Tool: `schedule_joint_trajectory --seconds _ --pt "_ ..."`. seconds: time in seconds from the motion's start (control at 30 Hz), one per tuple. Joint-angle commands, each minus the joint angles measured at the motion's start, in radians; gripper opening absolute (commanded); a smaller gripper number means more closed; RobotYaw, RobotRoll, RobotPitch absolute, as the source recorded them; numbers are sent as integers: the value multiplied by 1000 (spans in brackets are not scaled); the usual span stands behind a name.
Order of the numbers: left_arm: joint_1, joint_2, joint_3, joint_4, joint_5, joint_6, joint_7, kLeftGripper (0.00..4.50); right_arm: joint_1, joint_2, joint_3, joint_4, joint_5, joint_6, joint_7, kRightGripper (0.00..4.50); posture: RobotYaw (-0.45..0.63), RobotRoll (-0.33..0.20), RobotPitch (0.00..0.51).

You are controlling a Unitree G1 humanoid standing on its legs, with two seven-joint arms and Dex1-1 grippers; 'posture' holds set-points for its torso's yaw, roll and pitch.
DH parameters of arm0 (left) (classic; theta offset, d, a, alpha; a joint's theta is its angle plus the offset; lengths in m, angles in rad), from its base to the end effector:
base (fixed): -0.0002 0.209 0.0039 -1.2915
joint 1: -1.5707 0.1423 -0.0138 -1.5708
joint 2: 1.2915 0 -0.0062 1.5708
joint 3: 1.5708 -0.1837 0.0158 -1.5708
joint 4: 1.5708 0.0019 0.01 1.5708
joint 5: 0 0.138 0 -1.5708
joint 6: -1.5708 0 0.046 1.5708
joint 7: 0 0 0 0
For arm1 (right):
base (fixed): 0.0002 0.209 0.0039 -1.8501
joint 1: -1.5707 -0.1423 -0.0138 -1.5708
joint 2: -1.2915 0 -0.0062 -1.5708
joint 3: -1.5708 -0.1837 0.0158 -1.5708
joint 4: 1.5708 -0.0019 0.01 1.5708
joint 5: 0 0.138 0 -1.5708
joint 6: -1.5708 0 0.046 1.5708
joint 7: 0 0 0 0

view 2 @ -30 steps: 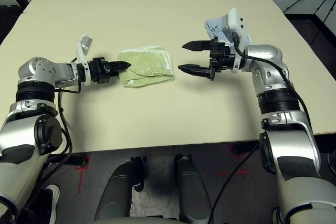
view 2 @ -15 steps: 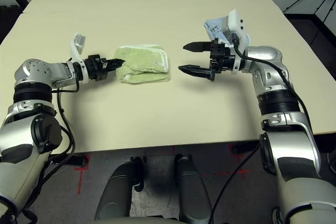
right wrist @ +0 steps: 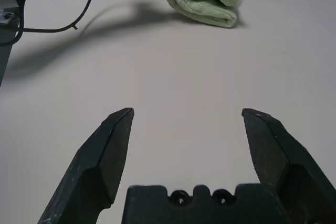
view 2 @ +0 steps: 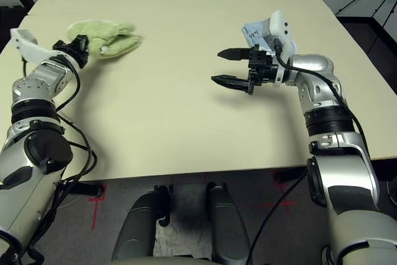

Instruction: Fold the towel and set it aside.

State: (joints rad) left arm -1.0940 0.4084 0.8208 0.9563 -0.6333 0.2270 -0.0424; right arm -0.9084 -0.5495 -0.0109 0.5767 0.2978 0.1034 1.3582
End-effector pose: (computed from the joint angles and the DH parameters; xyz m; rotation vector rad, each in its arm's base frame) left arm 0.3444 0.2816 0.1952 -1.0107 -0.2232 0.2509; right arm 0.3376 -0.2357 0.2194 -0.3208 -0.1100 1.2484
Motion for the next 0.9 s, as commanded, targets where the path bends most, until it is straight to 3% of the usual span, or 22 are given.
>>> schedule_joint_trajectory --seconds 0.03,0.9 --pt "9 -21 30 4 -37 -92 58 23 -5 2 -5 5 4 -8 -3 4500 -40 0 215" --pt "80 -74 12 -78 -91 -171 170 23 -21 10 -1 27 -1 -33 1 4500 -33 0 201"
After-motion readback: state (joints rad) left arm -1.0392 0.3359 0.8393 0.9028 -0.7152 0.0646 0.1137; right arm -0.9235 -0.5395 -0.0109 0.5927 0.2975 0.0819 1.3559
